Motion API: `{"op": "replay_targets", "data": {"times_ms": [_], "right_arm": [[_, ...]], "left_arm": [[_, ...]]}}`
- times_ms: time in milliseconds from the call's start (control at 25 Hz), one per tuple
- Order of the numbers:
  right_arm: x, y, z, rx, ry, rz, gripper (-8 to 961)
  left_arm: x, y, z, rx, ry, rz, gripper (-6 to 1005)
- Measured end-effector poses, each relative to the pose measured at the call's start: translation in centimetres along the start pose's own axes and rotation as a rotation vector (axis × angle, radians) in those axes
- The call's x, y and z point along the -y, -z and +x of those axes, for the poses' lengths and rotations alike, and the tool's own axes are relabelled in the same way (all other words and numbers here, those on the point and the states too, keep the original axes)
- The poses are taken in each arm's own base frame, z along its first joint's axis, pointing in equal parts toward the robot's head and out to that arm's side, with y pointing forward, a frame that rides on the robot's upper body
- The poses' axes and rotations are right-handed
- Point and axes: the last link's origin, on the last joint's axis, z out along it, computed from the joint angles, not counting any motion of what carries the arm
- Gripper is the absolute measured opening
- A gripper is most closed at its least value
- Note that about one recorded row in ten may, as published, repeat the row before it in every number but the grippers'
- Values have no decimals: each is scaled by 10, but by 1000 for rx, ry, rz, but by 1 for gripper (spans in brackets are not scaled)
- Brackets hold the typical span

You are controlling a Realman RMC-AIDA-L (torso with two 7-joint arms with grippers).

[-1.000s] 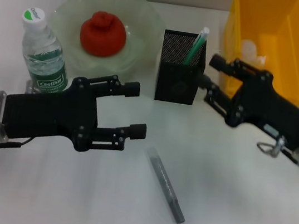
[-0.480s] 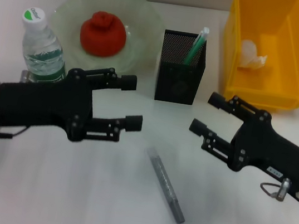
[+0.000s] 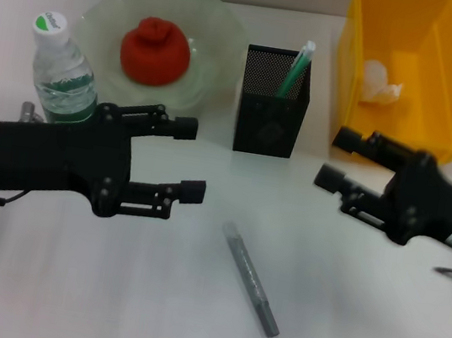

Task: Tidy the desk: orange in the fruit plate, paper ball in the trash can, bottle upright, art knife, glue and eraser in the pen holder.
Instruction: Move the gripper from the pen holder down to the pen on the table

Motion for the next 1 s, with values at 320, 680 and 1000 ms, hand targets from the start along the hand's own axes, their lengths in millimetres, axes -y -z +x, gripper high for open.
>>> {"op": "replay_targets", "data": {"times_ms": [320,680,1000], "right_arm": [[16,-28,-99,-440,-171,-51,639],[8,-98,-166,-981,-183,136,629],[11,-148,-140,-1298,-255,157,620]], "left_arm": [[-10,15,-25,-106,-38,96,784],[-14,21,-33,-114,-44,126,784],[-17,23,-38,-110,-39,137,785]]}}
